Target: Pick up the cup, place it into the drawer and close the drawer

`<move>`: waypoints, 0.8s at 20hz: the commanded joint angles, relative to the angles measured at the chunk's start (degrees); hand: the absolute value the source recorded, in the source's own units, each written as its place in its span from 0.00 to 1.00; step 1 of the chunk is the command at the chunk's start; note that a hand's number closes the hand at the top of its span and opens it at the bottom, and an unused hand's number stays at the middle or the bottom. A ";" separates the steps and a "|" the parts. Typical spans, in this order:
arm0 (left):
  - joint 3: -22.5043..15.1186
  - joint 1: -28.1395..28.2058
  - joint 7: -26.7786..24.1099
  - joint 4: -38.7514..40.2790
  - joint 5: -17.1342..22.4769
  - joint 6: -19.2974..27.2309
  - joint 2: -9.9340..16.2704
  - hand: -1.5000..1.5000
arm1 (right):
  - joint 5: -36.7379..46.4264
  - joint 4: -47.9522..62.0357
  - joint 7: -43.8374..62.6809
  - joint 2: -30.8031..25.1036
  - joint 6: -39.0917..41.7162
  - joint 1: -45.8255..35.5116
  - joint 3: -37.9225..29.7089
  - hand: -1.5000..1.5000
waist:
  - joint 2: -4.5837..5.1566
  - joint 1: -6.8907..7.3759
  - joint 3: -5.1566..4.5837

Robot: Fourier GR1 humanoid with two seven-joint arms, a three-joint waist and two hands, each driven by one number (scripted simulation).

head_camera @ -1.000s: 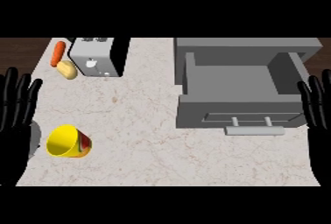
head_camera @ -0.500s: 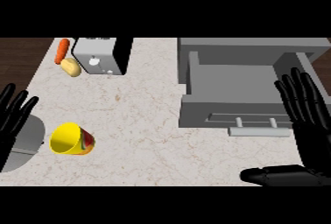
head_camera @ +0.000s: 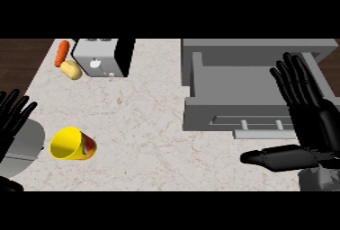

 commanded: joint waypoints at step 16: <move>1.09 -14.96 -30.84 48.00 -26.50 -5.49 3.77 0.00 | 1.72 5.01 -1.31 -0.70 -0.26 -7.07 -2.61 0.00 | 0.13 -0.48 -0.04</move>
